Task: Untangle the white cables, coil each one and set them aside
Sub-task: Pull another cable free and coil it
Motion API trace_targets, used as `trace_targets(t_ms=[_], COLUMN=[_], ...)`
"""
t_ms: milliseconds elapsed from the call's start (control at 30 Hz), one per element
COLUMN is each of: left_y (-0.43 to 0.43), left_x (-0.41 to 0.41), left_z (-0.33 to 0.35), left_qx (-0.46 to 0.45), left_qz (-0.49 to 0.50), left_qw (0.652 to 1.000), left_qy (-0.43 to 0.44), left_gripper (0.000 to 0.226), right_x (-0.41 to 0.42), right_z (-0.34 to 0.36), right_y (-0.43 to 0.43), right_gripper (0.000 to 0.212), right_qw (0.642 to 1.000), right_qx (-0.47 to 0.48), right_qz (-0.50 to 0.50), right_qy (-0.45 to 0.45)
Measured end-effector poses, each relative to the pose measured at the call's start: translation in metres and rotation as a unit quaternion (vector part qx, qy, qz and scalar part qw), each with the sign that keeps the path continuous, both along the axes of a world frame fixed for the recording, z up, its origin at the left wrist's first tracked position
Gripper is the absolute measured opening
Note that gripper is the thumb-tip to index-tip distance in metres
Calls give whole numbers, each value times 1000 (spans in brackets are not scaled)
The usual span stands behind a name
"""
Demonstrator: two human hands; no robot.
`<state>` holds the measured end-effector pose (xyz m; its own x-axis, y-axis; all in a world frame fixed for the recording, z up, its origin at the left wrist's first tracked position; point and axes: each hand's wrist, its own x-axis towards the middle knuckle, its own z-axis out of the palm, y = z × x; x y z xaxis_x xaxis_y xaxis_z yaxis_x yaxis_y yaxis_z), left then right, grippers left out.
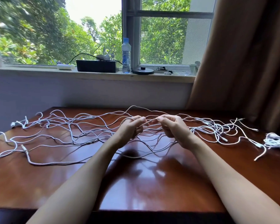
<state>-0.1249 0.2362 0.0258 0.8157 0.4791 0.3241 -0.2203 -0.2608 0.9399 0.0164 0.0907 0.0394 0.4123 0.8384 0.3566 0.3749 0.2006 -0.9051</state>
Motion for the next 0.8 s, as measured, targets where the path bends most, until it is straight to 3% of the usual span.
trace_targets(t_ms=[133, 233, 367, 467, 633, 800], left_y=[4, 7, 6, 4, -2, 0], left_x=[-2, 2, 4, 6, 3, 0], left_z=[-5, -10, -11, -12, -3, 1], left_qx=[168, 196, 231, 168, 25, -65], left_qz=[82, 104, 137, 102, 37, -29], left_qw=[979, 971, 958, 978, 999, 995], left_qy=[78, 90, 99, 69, 20, 66], left_gripper=[17, 17, 29, 43, 48, 71], right_x=[-2, 3, 11, 12, 11, 3], right_z=[0, -6, -10, -11, -11, -5], right_y=[-2, 4, 8, 9, 7, 3], right_gripper=[14, 5, 10, 7, 7, 38], right_qw=[985, 962, 952, 961, 968, 995], right_qx=[48, 91, 112, 108, 64, 18], right_qz=[-84, -143, -170, -147, -159, -78], right_qy=[-141, -215, -229, -209, -181, -59])
